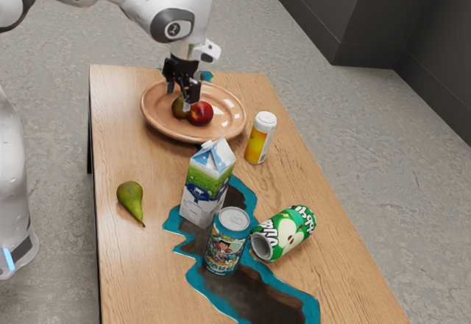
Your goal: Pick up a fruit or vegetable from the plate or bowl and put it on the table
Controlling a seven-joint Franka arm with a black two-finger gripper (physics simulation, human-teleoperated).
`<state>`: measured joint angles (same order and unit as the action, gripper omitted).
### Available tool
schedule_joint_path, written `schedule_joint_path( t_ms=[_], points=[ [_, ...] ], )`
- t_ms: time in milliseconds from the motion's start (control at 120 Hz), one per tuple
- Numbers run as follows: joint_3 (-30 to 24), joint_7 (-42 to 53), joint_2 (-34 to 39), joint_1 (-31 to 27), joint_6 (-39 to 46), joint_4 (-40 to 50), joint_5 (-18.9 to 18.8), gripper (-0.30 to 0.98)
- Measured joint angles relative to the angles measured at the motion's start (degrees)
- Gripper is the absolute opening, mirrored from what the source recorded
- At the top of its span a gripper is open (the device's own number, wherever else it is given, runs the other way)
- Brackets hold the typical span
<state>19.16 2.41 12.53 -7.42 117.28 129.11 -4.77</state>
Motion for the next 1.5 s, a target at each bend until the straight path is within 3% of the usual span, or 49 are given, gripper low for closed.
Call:
schedule_joint_path(
  t_ms=[267,492,717,850,917,975,1233,1417,1500],
  points=[
    [0.0,0.1,-1.3,-0.1,1.1,-0.1,1.2,0.68],
    [0.0,0.1,-2.1,-0.1,1.4,-0.1,2.1,0.33],
    [0.1,-0.2,2.7,0.0,-0.1,-0.7,2.0,0.25],
    [0.9,-0.4,5.6,-0.1,-4.6,-9.3,1.7,0.25],
    [1.1,-0.4,2.0,-1.0,-7.7,-17.9,1.7,0.26],
    [2.9,-0.2,-5.8,-1.8,-11.0,-28.2,2.6,0.26],
    [4.1,1.0,-33.6,-10.1,-19.1,-55.0,13.5,0.25],
    [2.0,2.1,-36.9,-10.4,-21.5,-57.7,16.6,0.25],
    [1.9,2.5,-37.0,-10.2,-22.1,-57.8,17.1,0.45]
  ],
)
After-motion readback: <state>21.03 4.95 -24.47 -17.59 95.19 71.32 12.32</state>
